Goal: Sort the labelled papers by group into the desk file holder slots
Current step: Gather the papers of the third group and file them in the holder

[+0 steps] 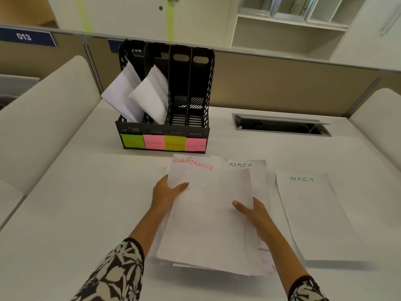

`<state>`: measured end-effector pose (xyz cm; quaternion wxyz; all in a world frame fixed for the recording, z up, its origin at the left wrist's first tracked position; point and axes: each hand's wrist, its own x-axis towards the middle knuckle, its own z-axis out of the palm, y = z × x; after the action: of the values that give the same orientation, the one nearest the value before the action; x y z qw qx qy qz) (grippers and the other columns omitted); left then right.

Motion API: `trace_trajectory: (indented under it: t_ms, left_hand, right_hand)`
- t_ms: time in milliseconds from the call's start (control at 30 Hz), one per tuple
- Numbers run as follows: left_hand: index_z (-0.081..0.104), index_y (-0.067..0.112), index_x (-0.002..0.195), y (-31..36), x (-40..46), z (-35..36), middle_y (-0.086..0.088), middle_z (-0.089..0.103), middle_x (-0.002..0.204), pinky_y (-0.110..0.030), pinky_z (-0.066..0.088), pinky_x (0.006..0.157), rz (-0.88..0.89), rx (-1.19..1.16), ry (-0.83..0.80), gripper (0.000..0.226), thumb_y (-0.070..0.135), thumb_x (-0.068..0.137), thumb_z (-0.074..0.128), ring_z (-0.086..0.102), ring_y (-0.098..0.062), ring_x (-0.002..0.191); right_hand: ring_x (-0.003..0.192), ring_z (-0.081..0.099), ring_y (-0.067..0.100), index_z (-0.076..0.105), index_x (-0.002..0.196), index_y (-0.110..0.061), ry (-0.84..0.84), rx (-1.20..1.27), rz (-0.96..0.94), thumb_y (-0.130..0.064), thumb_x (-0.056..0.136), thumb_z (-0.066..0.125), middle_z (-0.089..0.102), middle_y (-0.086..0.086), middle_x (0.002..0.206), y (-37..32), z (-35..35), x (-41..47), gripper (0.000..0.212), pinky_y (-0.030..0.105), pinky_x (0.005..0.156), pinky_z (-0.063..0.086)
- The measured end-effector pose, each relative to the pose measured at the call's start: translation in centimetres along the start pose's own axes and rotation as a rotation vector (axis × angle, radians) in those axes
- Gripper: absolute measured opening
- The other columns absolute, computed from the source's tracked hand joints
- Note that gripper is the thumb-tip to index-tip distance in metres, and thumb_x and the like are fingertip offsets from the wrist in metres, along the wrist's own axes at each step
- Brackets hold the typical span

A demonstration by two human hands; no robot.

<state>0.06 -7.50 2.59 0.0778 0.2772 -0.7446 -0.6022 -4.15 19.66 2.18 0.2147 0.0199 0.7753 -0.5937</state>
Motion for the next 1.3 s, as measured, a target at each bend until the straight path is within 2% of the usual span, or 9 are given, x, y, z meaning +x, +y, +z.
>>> trace_trajectory:
  t_ms: [133,367,567,767,867,967,1167,1267,1300]
  left_hand:
    - [0.061,0.024,0.103,-0.3,0.4,0.5,0.003,0.066,0.097,-0.035,0.053,0.081,-0.081,-0.006,-0.076,0.023,0.042,0.090,0.056,0.065,-0.023,0.093]
    - [0.054,0.037,0.103,0.6,0.2,0.1,0.015,0.069,0.095,-0.018,0.051,0.063,-0.057,-0.145,-0.269,0.017,0.049,0.092,0.048,0.064,-0.013,0.097]
    - [0.015,0.035,0.136,2.1,-0.4,1.5,0.012,0.029,0.123,-0.042,0.036,0.099,-0.125,-0.051,-0.324,0.078,0.074,0.073,0.040,0.034,-0.014,0.113]
    - [0.064,0.023,0.111,4.2,-0.5,-0.5,0.004,0.074,0.103,-0.025,0.057,0.067,-0.188,-0.426,-0.495,0.053,0.053,0.067,0.071,0.070,-0.018,0.096]
    - [0.063,0.038,0.100,5.8,-0.7,-1.0,0.010,0.069,0.110,-0.029,0.051,0.089,-0.128,-0.209,-0.569,0.040,0.060,0.067,0.068,0.064,-0.015,0.104]
    - [0.063,0.036,0.097,8.0,-0.9,0.1,0.006,0.070,0.105,-0.027,0.054,0.079,0.076,-0.187,-0.438,0.026,0.043,0.074,0.073,0.066,-0.016,0.098]
    - [0.063,0.049,0.102,10.4,-1.3,0.9,0.020,0.071,0.099,-0.014,0.053,0.071,0.437,-0.262,-0.318,0.031,0.029,0.080,0.073,0.066,0.000,0.093]
    - [0.063,0.048,0.107,8.7,-0.9,0.2,0.013,0.070,0.107,-0.020,0.055,0.073,0.352,-0.378,-0.358,0.035,0.042,0.074,0.074,0.067,-0.007,0.097]
    - [0.063,0.045,0.108,7.8,-0.7,0.0,0.009,0.071,0.108,-0.023,0.056,0.074,0.305,-0.389,-0.370,0.036,0.045,0.073,0.074,0.067,-0.011,0.099]
  right_hand:
    - [0.100,0.066,0.025,0.056,0.124,-0.015,0.012,0.034,-0.021,-0.027,0.083,0.070,0.068,0.006,0.114,1.1,-0.8,-0.2,0.045,0.046,0.087,0.056]
    - [0.099,0.069,0.027,0.061,0.119,-0.014,-0.064,0.373,0.100,-0.035,0.083,0.066,0.072,0.009,0.110,1.2,-1.5,-0.1,0.042,0.036,0.073,0.059]
    - [0.095,0.071,0.026,0.060,0.119,-0.018,-0.141,0.273,0.081,-0.039,0.076,0.074,0.073,0.005,0.106,-0.9,0.4,0.3,0.050,0.039,0.076,0.059]
    - [0.097,0.067,0.025,0.061,0.117,-0.017,0.142,0.255,-0.113,-0.018,0.078,0.074,0.069,0.005,0.112,-4.1,0.6,0.6,0.041,0.036,0.076,0.058]
    - [0.094,0.067,0.022,0.061,0.116,-0.020,0.223,0.281,-0.247,-0.021,0.082,0.071,0.069,0.001,0.108,-7.3,0.7,0.0,0.036,0.039,0.079,0.057]
    - [0.076,0.071,0.016,0.068,0.090,-0.030,0.237,0.245,-0.423,-0.023,0.084,0.068,0.073,-0.008,0.085,-10.6,1.6,-1.2,0.009,0.031,0.066,0.059]
    - [0.075,0.068,0.003,0.066,0.083,-0.054,0.331,0.168,-0.658,-0.013,0.090,0.060,0.069,-0.027,0.074,-13.5,3.3,-3.2,0.042,0.019,0.062,0.058]
    - [0.067,0.064,0.031,0.069,0.078,-0.022,0.377,0.140,-0.642,-0.021,0.087,0.064,0.068,-0.002,0.068,-11.8,3.6,-3.3,0.010,0.035,0.055,0.057]
    - [0.068,0.059,0.040,0.067,0.078,-0.011,0.375,0.116,-0.606,-0.024,0.086,0.064,0.066,0.009,0.069,-10.7,3.7,-3.2,0.015,0.045,0.055,0.055]
